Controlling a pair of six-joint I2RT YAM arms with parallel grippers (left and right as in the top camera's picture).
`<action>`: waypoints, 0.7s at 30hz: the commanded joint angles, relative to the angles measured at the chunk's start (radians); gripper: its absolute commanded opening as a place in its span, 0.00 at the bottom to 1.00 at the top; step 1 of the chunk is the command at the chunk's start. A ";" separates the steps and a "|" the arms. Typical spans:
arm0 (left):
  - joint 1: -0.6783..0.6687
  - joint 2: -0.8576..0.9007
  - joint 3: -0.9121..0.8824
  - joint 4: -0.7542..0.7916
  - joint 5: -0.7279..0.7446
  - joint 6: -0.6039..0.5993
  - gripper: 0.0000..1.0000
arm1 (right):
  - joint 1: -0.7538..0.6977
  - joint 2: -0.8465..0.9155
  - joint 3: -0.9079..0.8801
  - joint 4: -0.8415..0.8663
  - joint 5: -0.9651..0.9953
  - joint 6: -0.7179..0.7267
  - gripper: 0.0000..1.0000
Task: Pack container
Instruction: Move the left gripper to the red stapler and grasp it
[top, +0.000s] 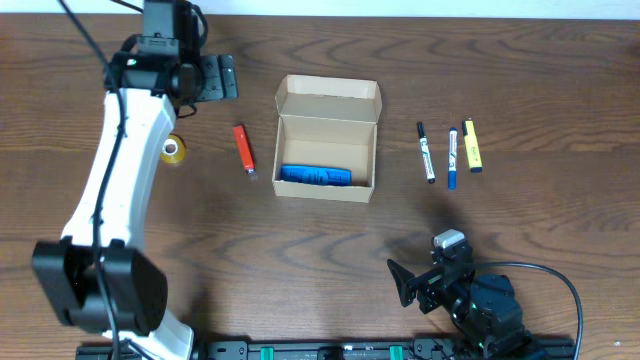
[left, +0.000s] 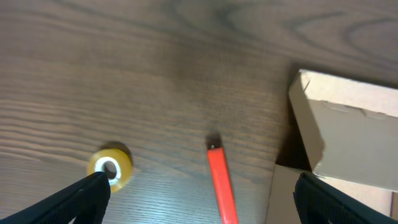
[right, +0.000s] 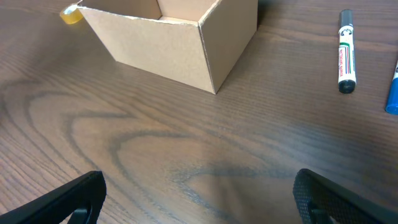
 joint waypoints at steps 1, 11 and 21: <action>-0.001 0.037 0.000 0.009 0.027 -0.048 0.95 | 0.008 -0.007 -0.003 0.000 0.003 -0.014 0.99; -0.004 0.142 0.000 -0.011 0.034 -0.291 0.95 | 0.008 -0.007 -0.003 0.000 0.003 -0.014 0.99; -0.037 0.287 0.000 -0.049 0.038 -0.346 0.95 | 0.008 -0.007 -0.003 0.000 0.003 -0.014 0.99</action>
